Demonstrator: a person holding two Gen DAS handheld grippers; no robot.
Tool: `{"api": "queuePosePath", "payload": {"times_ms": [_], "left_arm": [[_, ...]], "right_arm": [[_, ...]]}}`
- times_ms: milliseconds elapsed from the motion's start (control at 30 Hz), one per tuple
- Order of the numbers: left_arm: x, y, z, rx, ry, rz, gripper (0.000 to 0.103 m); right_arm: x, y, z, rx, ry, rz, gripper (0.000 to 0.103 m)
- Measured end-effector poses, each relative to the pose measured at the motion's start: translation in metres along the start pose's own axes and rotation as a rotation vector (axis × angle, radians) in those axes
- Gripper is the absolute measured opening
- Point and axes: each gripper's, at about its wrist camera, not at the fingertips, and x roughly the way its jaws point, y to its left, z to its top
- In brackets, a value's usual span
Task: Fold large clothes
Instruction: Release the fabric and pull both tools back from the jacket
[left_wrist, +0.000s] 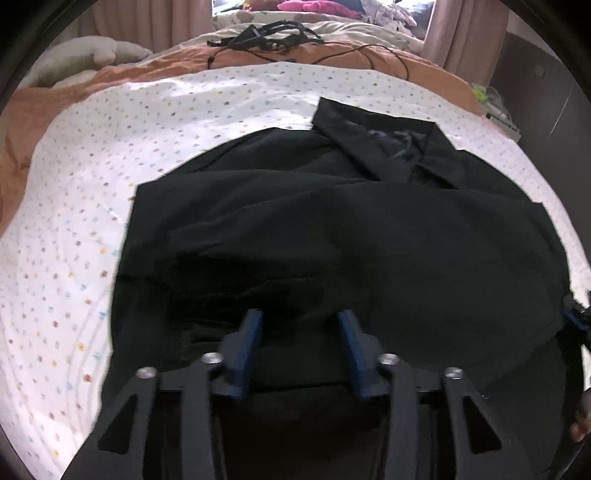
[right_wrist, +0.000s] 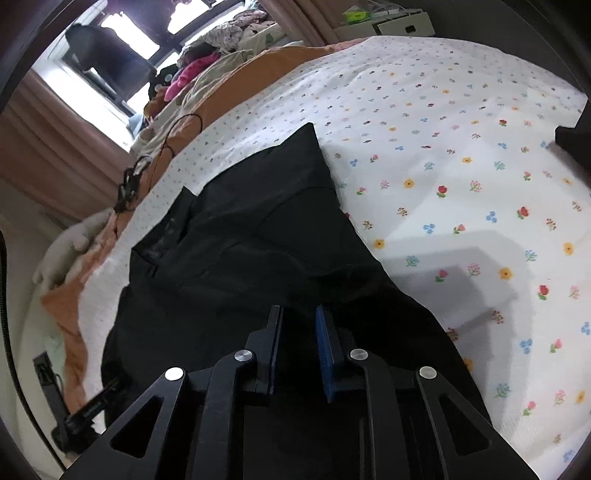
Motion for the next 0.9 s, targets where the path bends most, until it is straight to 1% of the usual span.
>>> {"api": "queuePosePath", "payload": {"times_ms": [100, 133, 167, 200, 267, 300, 333, 367, 400, 433, 500, 567, 600, 633, 700, 767, 900], "left_arm": [[-0.012, 0.009, 0.0, -0.019, 0.002, 0.006, 0.037], [-0.017, 0.011, 0.0, -0.025, -0.004, 0.019, 0.037], [-0.024, 0.013, 0.001, -0.025, -0.016, 0.045, 0.039], [-0.034, 0.015, 0.0, -0.023, -0.034, 0.055, 0.042], [-0.047, 0.02, -0.002, -0.031, -0.045, 0.023, 0.051], [-0.055, 0.022, -0.004, -0.034, -0.049, 0.009, 0.058], [-0.064, 0.023, -0.006, -0.032, -0.057, 0.003, 0.063], [-0.072, 0.023, -0.01, -0.026, -0.066, 0.0, 0.066], [-0.081, 0.023, -0.012, -0.02, -0.076, -0.005, 0.072], [-0.091, 0.023, -0.016, -0.017, -0.087, -0.014, 0.079], [-0.108, 0.024, -0.023, -0.027, -0.104, -0.027, 0.088], [-0.127, 0.026, -0.03, -0.048, -0.123, -0.041, 0.093], [-0.139, 0.028, -0.036, -0.058, -0.131, -0.05, 0.097], [-0.146, 0.028, -0.04, -0.061, -0.138, -0.057, 0.098], [-0.166, 0.027, -0.053, -0.059, -0.158, -0.069, 0.1], [-0.179, 0.027, -0.061, -0.056, -0.169, -0.079, 0.103], [-0.208, 0.026, -0.081, -0.052, -0.186, -0.087, 0.103]], "right_arm": [[-0.004, 0.003, -0.002, -0.021, 0.007, -0.025, 0.019], [-0.008, 0.005, -0.003, -0.03, 0.009, -0.028, 0.02], [-0.01, 0.006, -0.003, -0.034, 0.011, -0.027, 0.022], [-0.014, 0.007, -0.002, -0.037, 0.011, -0.016, 0.025], [-0.024, 0.012, -0.003, -0.047, -0.005, 0.011, 0.041], [-0.033, 0.015, -0.005, -0.058, -0.021, 0.02, 0.043], [-0.039, 0.017, -0.006, -0.067, -0.033, 0.026, 0.048], [-0.042, 0.019, -0.008, -0.073, -0.038, 0.028, 0.056], [-0.048, 0.02, -0.01, -0.08, -0.043, 0.03, 0.06], [-0.055, 0.021, -0.013, -0.086, -0.047, 0.031, 0.067], [-0.065, 0.023, -0.019, -0.099, -0.05, 0.031, 0.073], [-0.078, 0.023, -0.025, -0.108, -0.051, 0.037, 0.087], [-0.085, 0.022, -0.027, -0.109, -0.056, 0.043, 0.09], [-0.091, 0.022, -0.028, -0.108, -0.065, 0.047, 0.095], [-0.106, 0.021, -0.03, -0.088, -0.092, 0.055, 0.097], [-0.118, 0.02, -0.033, -0.076, -0.108, 0.073, 0.103], [-0.139, 0.015, -0.05, -0.075, -0.108, 0.082, 0.103]]}}
